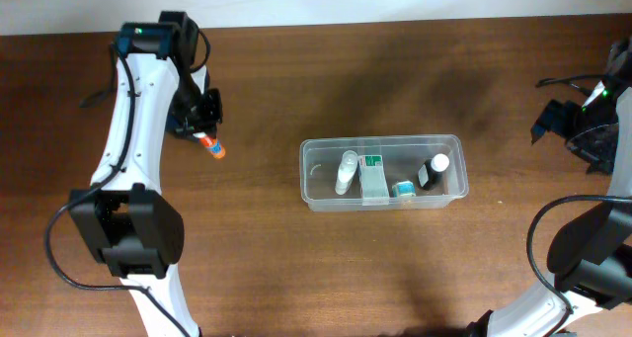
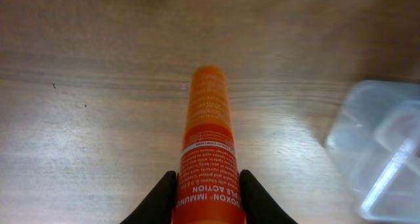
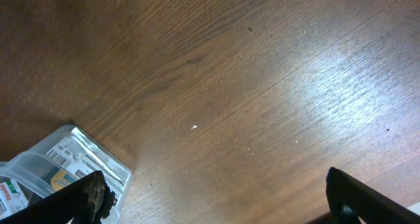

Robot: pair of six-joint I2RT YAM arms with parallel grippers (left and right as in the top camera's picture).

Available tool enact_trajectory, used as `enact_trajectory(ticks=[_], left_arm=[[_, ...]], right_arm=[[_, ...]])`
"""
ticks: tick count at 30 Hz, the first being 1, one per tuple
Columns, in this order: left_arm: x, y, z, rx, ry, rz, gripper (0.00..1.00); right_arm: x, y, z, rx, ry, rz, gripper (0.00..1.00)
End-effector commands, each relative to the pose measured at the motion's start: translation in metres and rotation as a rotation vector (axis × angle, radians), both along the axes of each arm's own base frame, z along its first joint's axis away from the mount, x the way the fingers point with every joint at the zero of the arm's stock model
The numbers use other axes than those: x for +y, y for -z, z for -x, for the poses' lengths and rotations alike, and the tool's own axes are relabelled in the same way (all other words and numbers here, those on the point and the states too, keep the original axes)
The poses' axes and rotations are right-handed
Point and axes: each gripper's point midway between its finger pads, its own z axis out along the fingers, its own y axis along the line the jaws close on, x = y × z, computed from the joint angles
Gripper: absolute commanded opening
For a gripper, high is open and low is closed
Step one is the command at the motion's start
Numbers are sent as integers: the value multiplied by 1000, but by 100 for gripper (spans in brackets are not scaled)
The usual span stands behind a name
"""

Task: Pack container
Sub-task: 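Grasp the orange tube with the left gripper and lift it, then carry the orange tube into the container's left end and release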

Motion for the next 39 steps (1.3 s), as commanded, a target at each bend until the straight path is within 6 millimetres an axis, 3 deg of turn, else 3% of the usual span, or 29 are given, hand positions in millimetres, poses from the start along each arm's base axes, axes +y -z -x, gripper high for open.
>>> enact_trajectory(ticks=[1, 2, 3, 6, 11, 15, 24, 29, 39], left_arm=[[-39, -55, -2, -130, 93, 95, 25], [-53, -67, -2, -161, 133, 129, 25], [-85, -88, 3, -218, 219, 215, 25], [-130, -116, 20, -292, 338, 258, 26], [-175, -114, 47, -274, 474, 246, 27], [-195, -106, 59, -257, 536, 208, 27], [-176, -80, 53, -202, 451, 83, 27], [-178, -48, 53, -138, 450, 74, 28], [-177, -15, 57, -75, 451, 61, 28]], right_arm=[[-1, 0, 0, -2, 3, 2, 99], [-1, 0, 0, -1, 3, 2, 98], [-1, 0, 0, -1, 3, 2, 98], [-1, 0, 0, -2, 3, 2, 98], [-1, 0, 0, -1, 3, 2, 98], [-1, 0, 0, -2, 3, 2, 98], [-1, 0, 0, -2, 3, 2, 98], [-1, 0, 0, -2, 3, 2, 98], [-1, 0, 0, -1, 3, 2, 98]])
